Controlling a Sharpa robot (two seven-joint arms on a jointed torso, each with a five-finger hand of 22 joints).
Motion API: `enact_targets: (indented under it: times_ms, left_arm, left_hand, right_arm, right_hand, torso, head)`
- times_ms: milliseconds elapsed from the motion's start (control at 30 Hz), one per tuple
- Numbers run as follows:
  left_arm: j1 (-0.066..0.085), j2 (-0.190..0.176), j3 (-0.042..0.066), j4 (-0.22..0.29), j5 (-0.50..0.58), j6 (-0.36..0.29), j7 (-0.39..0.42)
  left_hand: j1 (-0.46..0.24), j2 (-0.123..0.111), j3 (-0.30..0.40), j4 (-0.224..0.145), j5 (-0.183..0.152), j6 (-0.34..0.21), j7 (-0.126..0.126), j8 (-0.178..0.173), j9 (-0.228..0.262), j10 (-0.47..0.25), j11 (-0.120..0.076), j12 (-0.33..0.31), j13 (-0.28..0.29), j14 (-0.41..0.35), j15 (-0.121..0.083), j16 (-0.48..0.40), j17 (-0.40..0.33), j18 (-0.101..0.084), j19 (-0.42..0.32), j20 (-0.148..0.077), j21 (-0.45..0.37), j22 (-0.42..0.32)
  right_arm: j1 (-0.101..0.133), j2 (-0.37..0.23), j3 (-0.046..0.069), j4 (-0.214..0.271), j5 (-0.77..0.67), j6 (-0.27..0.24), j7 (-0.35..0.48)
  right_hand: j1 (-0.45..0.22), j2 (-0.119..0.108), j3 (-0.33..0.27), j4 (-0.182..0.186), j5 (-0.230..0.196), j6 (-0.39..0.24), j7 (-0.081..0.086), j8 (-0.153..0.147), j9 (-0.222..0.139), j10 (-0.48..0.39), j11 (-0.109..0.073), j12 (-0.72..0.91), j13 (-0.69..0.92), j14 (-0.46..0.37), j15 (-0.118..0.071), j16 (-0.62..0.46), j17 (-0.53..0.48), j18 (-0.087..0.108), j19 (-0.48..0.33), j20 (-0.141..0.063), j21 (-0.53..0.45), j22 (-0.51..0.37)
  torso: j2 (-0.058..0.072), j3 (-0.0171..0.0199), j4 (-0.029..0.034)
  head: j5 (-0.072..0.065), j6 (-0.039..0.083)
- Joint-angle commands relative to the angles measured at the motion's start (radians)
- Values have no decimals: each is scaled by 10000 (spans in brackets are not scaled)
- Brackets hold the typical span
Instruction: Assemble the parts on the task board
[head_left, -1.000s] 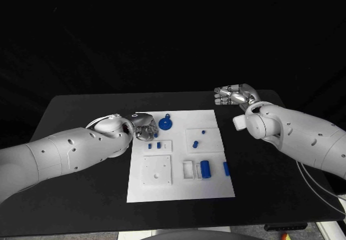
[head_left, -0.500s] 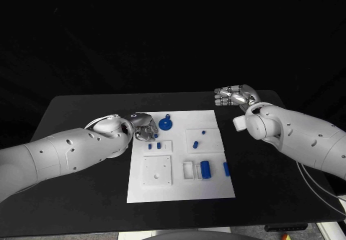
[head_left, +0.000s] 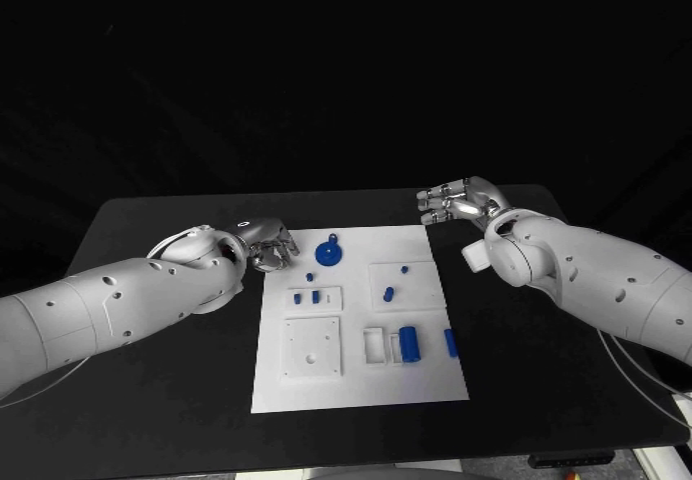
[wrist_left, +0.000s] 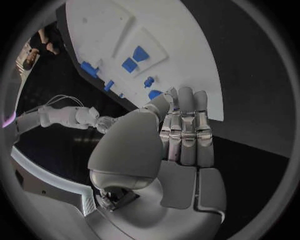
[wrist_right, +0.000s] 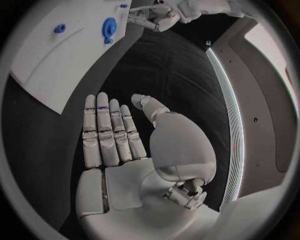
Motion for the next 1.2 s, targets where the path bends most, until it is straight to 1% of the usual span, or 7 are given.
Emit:
enact_targets:
  times_ms: [33,233,467,567,700,867,1200]
  left_arm:
    - [115,-177,87,40,3045,-301,458]
    - [341,-719,162,425,5659,-504,1305]
    - [528,-1230,177,912,9997,-63,2025]
    - [552,-1355,179,1061,10686,29,2358]
    - [566,-1457,179,1205,11034,21,2747]
    - [572,-1527,180,1347,11034,-52,3082]
    - [574,-1577,181,1517,10815,-188,3333]
  left_hand:
    - [-159,52,40,-46,-36,89,35,-11,5,49,56,-17,-12,63,-11,-289,-62,-122,-48,-2,-104,190]
    - [-439,54,-154,63,-150,73,41,-11,6,-89,104,-15,-13,-259,107,-1072,-292,-217,-323,122,-654,-99]
    - [-468,283,-169,200,35,212,176,-11,6,-494,325,-25,-21,-564,502,-3929,-1424,-302,-843,492,-2078,-1201]
    - [-522,313,-128,172,26,132,142,-23,0,-581,362,-23,-20,-437,679,-5324,-1894,-350,-1418,704,-2135,-1827]
    - [-619,281,-54,162,48,97,143,-9,7,-1096,537,-21,-27,-610,969,-6583,-2219,-358,-1914,953,-2146,-2543]
    - [-646,268,-96,94,32,99,169,-5,7,-1143,574,-24,-28,10,1018,-7888,-2231,-269,-1794,1059,-2097,-3789]
    - [-660,312,-272,50,46,87,276,-6,6,-1281,652,-26,-29,-43,1040,-7891,-2095,-296,-1655,1050,-2055,-4569]
  right_arm:
    - [-13,16,2,126,-3486,1123,-404]
    - [-67,5,1,511,-6999,976,-1282]
    - [-204,19,-19,1208,-9742,1084,-2570]
    - [-257,20,-43,1453,-10486,1235,-2981]
    - [-302,19,-100,1691,-11167,1400,-3378]
    - [-323,8,-209,1890,-11691,1493,-3718]
    - [-337,20,-409,1986,-11983,1693,-3932]
  right_hand:
    - [339,3,-11,-324,-314,363,-113,67,53,384,-166,-1,8,886,-374,328,207,230,794,-376,529,225]
    - [537,21,-343,-721,-834,576,-186,-33,15,513,-285,-78,1,1972,-721,571,874,170,1463,-868,1481,775]
    - [325,-55,-125,-846,-1755,629,-232,-32,12,439,-298,-101,-8,2082,-825,1085,2092,276,1335,-996,2533,1534]
    - [232,-179,31,-780,-2152,671,-272,-32,11,420,-314,-101,-7,2093,-850,1373,2388,326,1387,-1010,2731,1671]
    - [151,-430,317,-622,-2480,669,-280,-37,9,307,-299,-98,-5,2068,-867,1887,2879,408,1464,-1005,3011,1871]
    - [176,-746,603,-380,-2891,558,-244,-35,7,166,-257,-97,-4,2024,-851,2071,3243,485,1445,-948,3162,2007]
    - [327,-1088,1002,137,-3126,603,-255,-34,14,241,-282,-103,-6,2043,-884,2290,3766,548,1565,-959,3296,2155]
  torso:
    - [-15,6,22]
    - [-20,4,21]
    - [-7,-17,25]
    - [-6,-31,23]
    - [5,-25,11]
    - [17,-34,4]
    - [15,-25,0]
  head:
    - [-44,68]
    - [-37,150]
    - [31,233]
    - [57,250]
    - [110,293]
    - [136,285]
    - [140,216]
